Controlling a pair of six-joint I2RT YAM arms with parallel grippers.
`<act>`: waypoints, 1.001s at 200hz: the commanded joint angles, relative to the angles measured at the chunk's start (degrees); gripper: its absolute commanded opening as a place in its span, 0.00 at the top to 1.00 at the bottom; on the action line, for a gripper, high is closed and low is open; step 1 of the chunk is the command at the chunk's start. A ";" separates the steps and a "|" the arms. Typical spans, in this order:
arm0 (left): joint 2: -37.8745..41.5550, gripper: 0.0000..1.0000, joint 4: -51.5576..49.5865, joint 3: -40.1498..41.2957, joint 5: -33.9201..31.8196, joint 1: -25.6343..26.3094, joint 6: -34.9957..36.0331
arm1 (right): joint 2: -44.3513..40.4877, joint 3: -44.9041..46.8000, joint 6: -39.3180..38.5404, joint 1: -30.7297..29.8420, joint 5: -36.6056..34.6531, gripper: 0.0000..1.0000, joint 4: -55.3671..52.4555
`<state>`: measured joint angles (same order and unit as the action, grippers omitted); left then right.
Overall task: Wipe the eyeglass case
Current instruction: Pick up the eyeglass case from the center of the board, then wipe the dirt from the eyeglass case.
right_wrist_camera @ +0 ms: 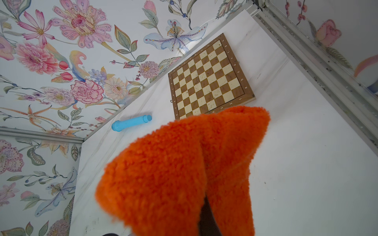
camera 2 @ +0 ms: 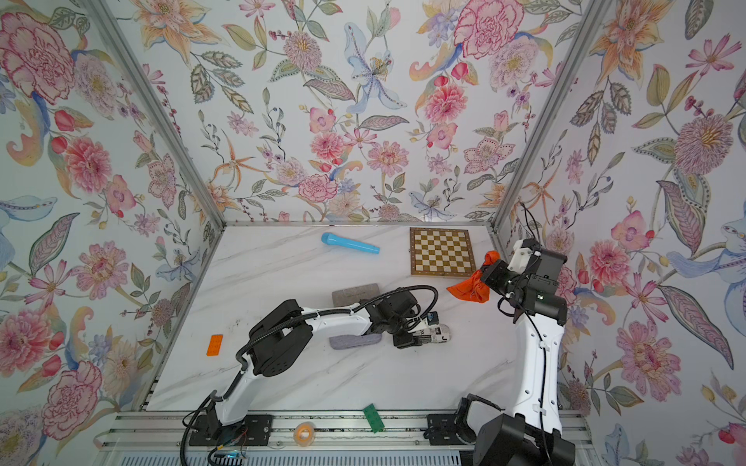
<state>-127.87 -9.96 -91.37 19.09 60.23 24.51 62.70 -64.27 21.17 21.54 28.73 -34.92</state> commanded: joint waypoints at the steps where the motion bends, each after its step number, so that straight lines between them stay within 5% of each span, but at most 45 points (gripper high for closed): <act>1: 9.19 0.60 5.36 2.30 -2.13 -0.15 -1.49 | -2.78 1.30 0.87 0.21 3.79 1.00 -1.04; 33: 17.12 0.62 8.08 6.87 -1.33 -0.55 -3.11 | -4.75 3.87 0.95 -3.13 5.68 1.00 -4.22; 108: 24.69 0.63 15.74 13.08 -2.45 -1.47 -7.75 | -7.48 20.19 21.80 -32.34 1.34 1.00 16.87; 200: 28.06 0.65 16.39 20.36 -5.12 -2.99 -11.84 | -10.64 -1.83 13.95 -28.83 0.84 1.00 -5.67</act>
<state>-101.91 3.84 -73.25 16.58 58.46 15.09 54.78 -61.82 36.05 -6.79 28.73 -33.30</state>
